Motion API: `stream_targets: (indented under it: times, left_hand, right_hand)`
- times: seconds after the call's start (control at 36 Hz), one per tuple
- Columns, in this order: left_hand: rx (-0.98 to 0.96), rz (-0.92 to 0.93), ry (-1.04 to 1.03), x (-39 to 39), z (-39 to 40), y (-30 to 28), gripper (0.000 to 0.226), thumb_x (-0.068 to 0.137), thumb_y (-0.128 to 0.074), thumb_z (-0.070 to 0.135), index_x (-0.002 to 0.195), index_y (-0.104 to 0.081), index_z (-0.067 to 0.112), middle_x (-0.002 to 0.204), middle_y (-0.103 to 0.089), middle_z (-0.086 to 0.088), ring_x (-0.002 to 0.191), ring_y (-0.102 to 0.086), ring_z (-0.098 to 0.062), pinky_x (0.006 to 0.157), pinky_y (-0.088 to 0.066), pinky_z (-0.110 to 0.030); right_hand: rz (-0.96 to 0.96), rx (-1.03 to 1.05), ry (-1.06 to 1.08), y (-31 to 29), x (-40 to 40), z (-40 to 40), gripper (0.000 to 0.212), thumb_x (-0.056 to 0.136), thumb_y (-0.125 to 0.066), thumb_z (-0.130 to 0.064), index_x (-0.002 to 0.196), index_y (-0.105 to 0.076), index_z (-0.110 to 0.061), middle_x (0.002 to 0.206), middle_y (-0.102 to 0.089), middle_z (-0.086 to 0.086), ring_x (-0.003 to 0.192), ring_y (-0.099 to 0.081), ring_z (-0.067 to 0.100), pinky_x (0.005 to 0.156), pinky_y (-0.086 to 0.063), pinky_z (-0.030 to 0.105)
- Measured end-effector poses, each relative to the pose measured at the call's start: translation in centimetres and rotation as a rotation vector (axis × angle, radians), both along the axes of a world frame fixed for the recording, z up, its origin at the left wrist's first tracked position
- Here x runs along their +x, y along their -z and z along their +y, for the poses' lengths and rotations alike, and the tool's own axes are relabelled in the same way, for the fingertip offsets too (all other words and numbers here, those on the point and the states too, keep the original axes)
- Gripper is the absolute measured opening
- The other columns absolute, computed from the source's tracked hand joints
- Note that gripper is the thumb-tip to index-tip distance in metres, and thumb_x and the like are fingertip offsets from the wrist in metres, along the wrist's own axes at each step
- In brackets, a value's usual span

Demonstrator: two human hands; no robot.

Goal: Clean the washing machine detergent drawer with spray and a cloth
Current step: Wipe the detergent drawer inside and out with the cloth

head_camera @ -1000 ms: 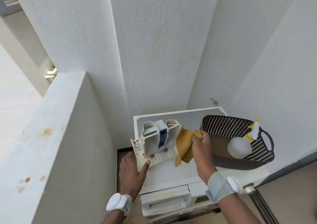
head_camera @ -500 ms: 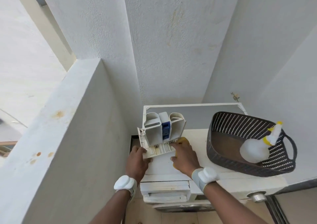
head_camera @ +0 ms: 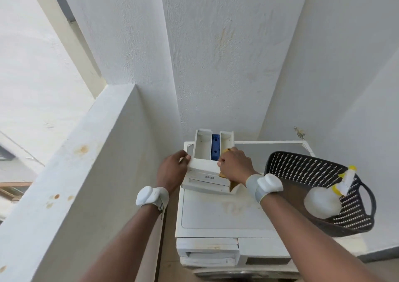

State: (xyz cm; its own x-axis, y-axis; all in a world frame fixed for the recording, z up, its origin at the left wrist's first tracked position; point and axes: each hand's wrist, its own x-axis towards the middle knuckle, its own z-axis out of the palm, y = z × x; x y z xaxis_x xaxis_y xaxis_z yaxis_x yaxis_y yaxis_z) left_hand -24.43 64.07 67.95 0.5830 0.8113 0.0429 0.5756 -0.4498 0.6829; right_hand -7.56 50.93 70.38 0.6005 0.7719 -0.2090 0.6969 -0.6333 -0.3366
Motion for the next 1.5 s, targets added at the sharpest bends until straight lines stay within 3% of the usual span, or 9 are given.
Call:
stream_targets:
  times: [0.19, 0.39, 0.56, 0.69, 0.86, 1.03, 1.19, 1.39, 1.5]
  left_hand:
    - [0.034, 0.245, 0.107, 2.5, 1.6, 0.5, 0.039, 0.107, -0.047, 0.040, 0.075, -0.049, 0.019, 0.096, -0.070, -0.013, 0.083, -0.056, -0.034, 0.070, -0.040, -0.036]
    - [-0.022, 0.144, 0.111, 2.4, 1.7, 1.1, 0.044, 0.106, -0.046, 0.056, 0.090, -0.061, 0.018, 0.093, -0.068, -0.006, 0.091, -0.062, -0.031, 0.073, -0.040, -0.036]
    - [-0.525, -0.121, 0.215, 0.5, 1.8, 3.7, 0.093, 0.077, -0.048, 0.096, 0.108, -0.066, 0.011, 0.104, -0.072, -0.003, 0.100, -0.068, -0.022, 0.100, -0.053, -0.049]
    - [-0.819, -0.274, 0.185, -0.7, 1.6, 4.8, 0.078, 0.090, -0.045, 0.086, 0.134, -0.067, 0.026, 0.133, -0.073, 0.004, 0.127, -0.066, -0.016, 0.115, -0.046, -0.049]
    - [-0.828, -0.334, 0.166, -0.8, 0.2, 3.4, 0.064, 0.107, -0.032, 0.064, 0.136, -0.067, 0.019, 0.133, -0.073, -0.001, 0.128, -0.066, -0.018, 0.115, -0.046, -0.044]
    - [-0.805, -0.262, 0.208, -0.3, 0.6, 2.3, 0.057, 0.102, -0.042, 0.072, 0.119, -0.065, 0.023, 0.119, -0.070, 0.003, 0.112, -0.067, -0.016, 0.089, -0.051, -0.031]
    - [-0.733, -0.196, 0.175, 0.8, 2.6, 7.8, 0.091, 0.080, -0.037, 0.100, 0.120, -0.068, 0.024, 0.124, -0.071, -0.002, 0.120, -0.066, -0.024, 0.111, -0.047, -0.054]
    - [-0.738, -0.267, 0.226, -1.6, 0.4, 3.9, 0.055, 0.106, -0.031, 0.066, 0.109, -0.066, 0.024, 0.111, -0.070, 0.005, 0.100, -0.069, 0.002, 0.088, -0.052, -0.014]
    - [-0.714, -0.323, 0.096, -2.9, 0.1, 5.8, 0.067, 0.105, -0.025, 0.071, 0.131, -0.056, 0.017, 0.127, -0.063, -0.003, 0.120, -0.060, -0.019, 0.096, -0.044, -0.034]
  right_hand:
    - [0.205, -0.083, 0.028, 0.3, 1.9, 0.4, 0.025, 0.094, -0.054, -0.020, 0.069, -0.054, -0.016, 0.071, -0.053, 0.002, 0.077, -0.055, 0.027, 0.060, -0.038, 0.031]
    - [0.187, 0.296, 0.242, 0.1, 1.4, -0.3, 0.026, 0.089, -0.060, -0.013, 0.106, -0.073, -0.027, 0.111, -0.068, 0.001, 0.101, -0.062, 0.025, 0.083, -0.050, 0.032]
    - [0.084, 0.732, 0.518, 0.7, -2.5, -2.9, 0.023, 0.094, -0.066, -0.016, 0.116, -0.069, -0.023, 0.114, -0.068, 0.002, 0.104, -0.064, 0.026, 0.087, -0.053, 0.037]
    - [0.018, 0.739, 0.427, 2.2, -7.5, -1.5, 0.060, 0.096, -0.060, -0.005, 0.150, -0.040, -0.019, 0.142, -0.058, 0.011, 0.122, -0.058, 0.033, 0.095, -0.050, 0.040]
    - [-0.345, 0.459, -0.106, 5.2, -10.8, 0.2, 0.078, 0.084, -0.065, 0.001, 0.154, -0.039, -0.024, 0.143, -0.060, 0.002, 0.137, -0.050, 0.025, 0.116, -0.037, 0.040]
    - [-0.383, 0.377, 0.267, 6.6, -5.8, -3.8, 0.041, 0.094, -0.060, -0.005, 0.135, -0.054, -0.011, 0.121, -0.069, 0.015, 0.122, -0.060, 0.036, 0.099, -0.048, 0.047]
    - [-0.091, 0.300, 0.663, 5.0, -5.4, -5.5, 0.038, 0.097, -0.044, -0.005, 0.130, -0.053, -0.020, 0.120, -0.069, 0.016, 0.105, -0.066, 0.040, 0.074, -0.052, 0.041]
    - [-0.041, 0.691, 0.703, 5.8, -11.4, -6.8, 0.051, 0.104, -0.046, -0.004, 0.149, -0.048, -0.028, 0.129, -0.068, 0.008, 0.115, -0.065, 0.032, 0.087, -0.057, 0.040]
    - [-0.066, 0.659, 0.698, 7.1, -13.4, -8.8, 0.041, 0.106, -0.043, -0.010, 0.145, -0.052, -0.020, 0.134, -0.065, 0.015, 0.117, -0.062, 0.042, 0.091, -0.050, 0.043]
